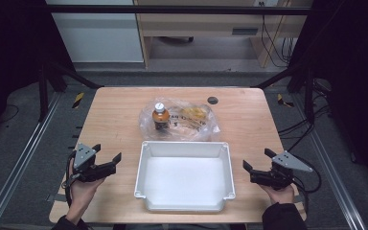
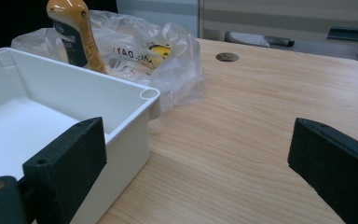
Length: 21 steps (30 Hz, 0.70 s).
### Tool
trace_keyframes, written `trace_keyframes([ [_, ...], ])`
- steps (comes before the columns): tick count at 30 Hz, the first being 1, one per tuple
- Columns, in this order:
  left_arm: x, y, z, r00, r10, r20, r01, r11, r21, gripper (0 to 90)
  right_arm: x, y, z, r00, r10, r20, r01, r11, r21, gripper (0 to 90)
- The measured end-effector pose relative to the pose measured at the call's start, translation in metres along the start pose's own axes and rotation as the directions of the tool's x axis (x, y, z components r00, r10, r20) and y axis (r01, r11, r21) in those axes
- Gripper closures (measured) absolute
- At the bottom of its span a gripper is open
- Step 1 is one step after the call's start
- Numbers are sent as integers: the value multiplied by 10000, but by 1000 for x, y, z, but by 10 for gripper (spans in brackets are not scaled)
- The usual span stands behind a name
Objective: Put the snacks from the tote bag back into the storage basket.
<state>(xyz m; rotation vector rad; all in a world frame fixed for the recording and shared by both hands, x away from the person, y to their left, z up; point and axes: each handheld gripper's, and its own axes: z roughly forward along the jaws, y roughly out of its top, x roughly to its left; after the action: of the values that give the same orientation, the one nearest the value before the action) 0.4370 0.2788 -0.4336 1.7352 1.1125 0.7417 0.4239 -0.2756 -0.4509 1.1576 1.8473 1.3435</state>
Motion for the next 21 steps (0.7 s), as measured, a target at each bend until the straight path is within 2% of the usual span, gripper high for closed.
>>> trace_keyframes([
  [12,0,10,6,9999,-29,114,30,10000,-68,195,2,-1,1,9994,-342,0,342,9990,295,45],
  [21,-5,21,12,9998,74,173,-71,9998,-192,209,1,-1,1,9995,-327,30,326,9991,277,42],
])
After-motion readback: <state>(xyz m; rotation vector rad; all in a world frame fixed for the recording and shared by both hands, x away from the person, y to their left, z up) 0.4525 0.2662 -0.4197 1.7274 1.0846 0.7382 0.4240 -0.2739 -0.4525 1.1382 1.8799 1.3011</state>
